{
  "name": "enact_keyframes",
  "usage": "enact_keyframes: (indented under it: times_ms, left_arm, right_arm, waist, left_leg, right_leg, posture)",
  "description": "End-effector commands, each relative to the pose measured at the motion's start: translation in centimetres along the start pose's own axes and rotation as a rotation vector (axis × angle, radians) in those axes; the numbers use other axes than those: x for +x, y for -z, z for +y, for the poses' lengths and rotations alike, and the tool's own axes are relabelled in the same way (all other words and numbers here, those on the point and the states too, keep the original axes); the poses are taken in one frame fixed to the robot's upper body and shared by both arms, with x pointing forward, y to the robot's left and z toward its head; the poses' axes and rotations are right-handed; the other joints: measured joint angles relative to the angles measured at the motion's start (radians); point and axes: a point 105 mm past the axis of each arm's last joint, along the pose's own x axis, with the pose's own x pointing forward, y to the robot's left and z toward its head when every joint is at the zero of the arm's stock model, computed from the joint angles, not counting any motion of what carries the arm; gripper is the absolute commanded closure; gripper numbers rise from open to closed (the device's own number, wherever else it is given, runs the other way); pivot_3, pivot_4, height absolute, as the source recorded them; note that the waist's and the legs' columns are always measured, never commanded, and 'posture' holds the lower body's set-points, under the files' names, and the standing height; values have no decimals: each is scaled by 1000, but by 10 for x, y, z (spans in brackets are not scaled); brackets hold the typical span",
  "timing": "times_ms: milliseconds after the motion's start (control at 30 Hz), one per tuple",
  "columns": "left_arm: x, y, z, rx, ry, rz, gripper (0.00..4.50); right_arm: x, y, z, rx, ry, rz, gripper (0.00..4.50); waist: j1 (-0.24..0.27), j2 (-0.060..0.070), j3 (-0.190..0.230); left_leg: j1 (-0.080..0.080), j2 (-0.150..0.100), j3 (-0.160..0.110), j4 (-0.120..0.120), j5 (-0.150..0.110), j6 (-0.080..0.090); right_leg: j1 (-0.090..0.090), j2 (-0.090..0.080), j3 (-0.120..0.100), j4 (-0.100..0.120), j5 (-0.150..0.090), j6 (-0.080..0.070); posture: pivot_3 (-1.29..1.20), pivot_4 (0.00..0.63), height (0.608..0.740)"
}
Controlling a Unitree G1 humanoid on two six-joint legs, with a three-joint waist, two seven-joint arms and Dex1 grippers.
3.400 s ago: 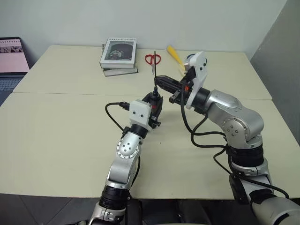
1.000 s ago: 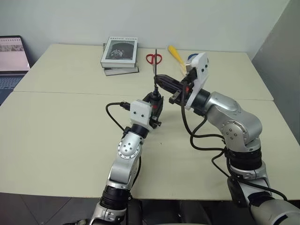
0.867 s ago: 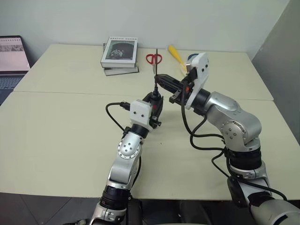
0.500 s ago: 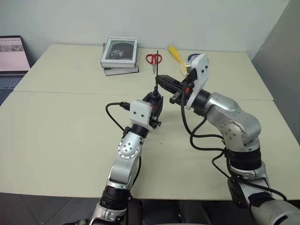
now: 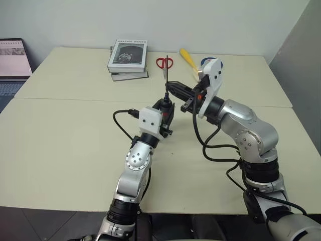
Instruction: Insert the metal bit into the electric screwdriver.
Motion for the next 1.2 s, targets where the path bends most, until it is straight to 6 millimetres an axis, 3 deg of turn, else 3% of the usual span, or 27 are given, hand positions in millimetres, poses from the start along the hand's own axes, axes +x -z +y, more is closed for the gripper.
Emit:
enact_keyframes:
  times_ms: [33,600,1200]
  left_arm:
    - [0,-5,-2,12,4,-21,2838]
    - [0,-5,-6,15,24,-25,2838]
    - [0,-6,-6,20,27,-29,2838]
  right_arm:
    - [-1,-3,7,-24,-32,3,4500]
    - [4,-10,-1,-55,-118,76,4500]
    - [-3,-9,-7,86,-178,115,4500]
  waist:
    - [0,0,0]
    - [0,1,0]
    - [1,1,-1]
  left_leg:
    - [0,0,0,0,0,0]
    - [0,0,0,0,0,0]
    - [0,0,0,0,0,0]
  right_leg:
    - [0,0,0,0,0,0]
    - [0,0,-1,0,0,0]
    - [0,0,-1,0,1,-1]
  posture:
    - [0,150,740]
    - [0,150,740]
    - [0,150,740]
